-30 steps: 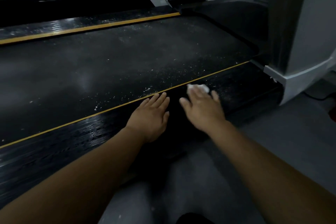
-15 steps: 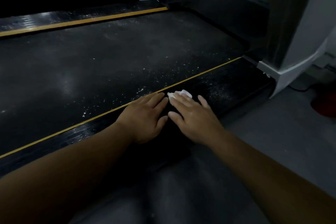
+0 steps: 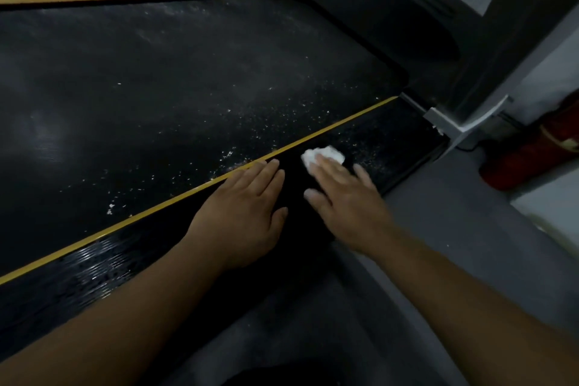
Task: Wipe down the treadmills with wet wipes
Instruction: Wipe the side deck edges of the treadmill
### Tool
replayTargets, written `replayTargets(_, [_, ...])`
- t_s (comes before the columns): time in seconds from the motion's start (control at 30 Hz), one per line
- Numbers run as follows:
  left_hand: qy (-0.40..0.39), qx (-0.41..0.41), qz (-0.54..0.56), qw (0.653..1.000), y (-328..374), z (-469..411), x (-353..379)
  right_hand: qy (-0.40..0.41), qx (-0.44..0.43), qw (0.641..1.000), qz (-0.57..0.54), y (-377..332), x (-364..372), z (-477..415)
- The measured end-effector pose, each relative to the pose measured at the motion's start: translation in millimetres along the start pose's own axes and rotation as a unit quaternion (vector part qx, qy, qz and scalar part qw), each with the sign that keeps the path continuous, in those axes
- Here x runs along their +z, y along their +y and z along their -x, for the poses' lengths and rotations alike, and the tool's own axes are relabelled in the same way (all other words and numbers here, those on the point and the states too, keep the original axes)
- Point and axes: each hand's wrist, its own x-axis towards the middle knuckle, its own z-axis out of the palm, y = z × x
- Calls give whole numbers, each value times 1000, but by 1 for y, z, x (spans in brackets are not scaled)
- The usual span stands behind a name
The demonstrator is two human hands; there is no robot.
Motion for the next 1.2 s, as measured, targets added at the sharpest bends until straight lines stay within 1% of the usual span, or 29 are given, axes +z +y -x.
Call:
replayTargets(0.07, [0, 5, -2, 1000, 2, -5, 1, 1, 63, 998, 3, 7, -2, -21])
replayTargets(0.1, [2, 6, -1, 1000, 4, -7, 1, 0, 70, 998, -6, 2, -1, -29])
replayTargets(0.13, [7, 6, 4, 1000, 5, -10, 3, -3, 48, 999, -25, -7, -1, -32])
replayTargets(0.2, [12, 6, 14, 1000, 6, -11, 5, -20, -28, 998, -53, -22, 3, -21])
replayTargets(0.23, [11, 4, 11, 1000, 7, -11, 5, -18, -48, 997, -57, -18, 4, -15])
replayTargets(0.27, [11, 0, 6, 1000, 7, -12, 6, -2, -46, 998, -51, -8, 2, -14])
replayTargets(0.3, [10, -3, 2, 1000, 8, -13, 5, 14, -22, 999, -40, 7, -2, -21])
replayTargets(0.33, [6, -6, 0, 1000, 8, -13, 5, 19, 21, 999, -33, 21, -5, -31])
replayTargets(0.37, [0, -8, -3, 1000, 9, -13, 4, 12, 54, 998, -32, 27, -7, -42])
replayTargets(0.4, [-2, -10, -6, 1000, 10, -13, 3, 4, 63, 998, -31, 25, -8, -49])
replayTargets(0.43, [1, -15, -7, 1000, 11, -13, 2, 1, 41, 999, -30, 15, -7, -50])
replayTargets(0.5, [11, -38, -10, 999, 13, -12, 1, -15, -44, 998, -44, -6, -3, -35])
replayTargets(0.57, [3, -63, -24, 998, 14, -11, 1, -32, -87, 995, -45, 0, -3, -20])
replayTargets(0.6, [-5, -66, -34, 997, 14, -11, 1, -26, -78, 996, -37, 13, -5, -22])
replayTargets(0.7, [-33, -65, -53, 996, 15, -13, -2, -19, 32, 999, -26, 40, -15, -49])
replayTargets(0.73, [-42, -66, -55, 995, 15, -13, -3, -19, 36, 999, -28, 35, -14, -55])
replayTargets(0.77, [-50, -68, -57, 995, 15, -13, -4, -22, 9, 999, -32, 22, -12, -53])
replayTargets(0.87, [-60, -72, -58, 994, 15, -13, -5, -54, -116, 990, -57, -9, -7, -29])
replayTargets(0.9, [-63, -72, -55, 994, 16, -13, -5, -55, -128, 989, -51, -4, -9, -25])
replayTargets(0.93, [-64, -73, -53, 994, 17, -13, -5, -49, -114, 991, -44, 8, -13, -29])
replayTargets(1.03, [-52, -95, -49, 993, 21, -13, -2, -32, -11, 999, -38, 35, -21, -50])
replayTargets(1.07, [-43, -107, -49, 992, 24, -14, 0, -28, -9, 999, -41, 32, -20, -52])
replayTargets(1.13, [-23, -130, -54, 990, 32, -15, 4, -22, -64, 996, -66, 14, -16, -41])
replayTargets(1.2, [-12, -150, -43, 988, 38, -15, 6, -13, -131, 985, -112, 2, -11, -20])
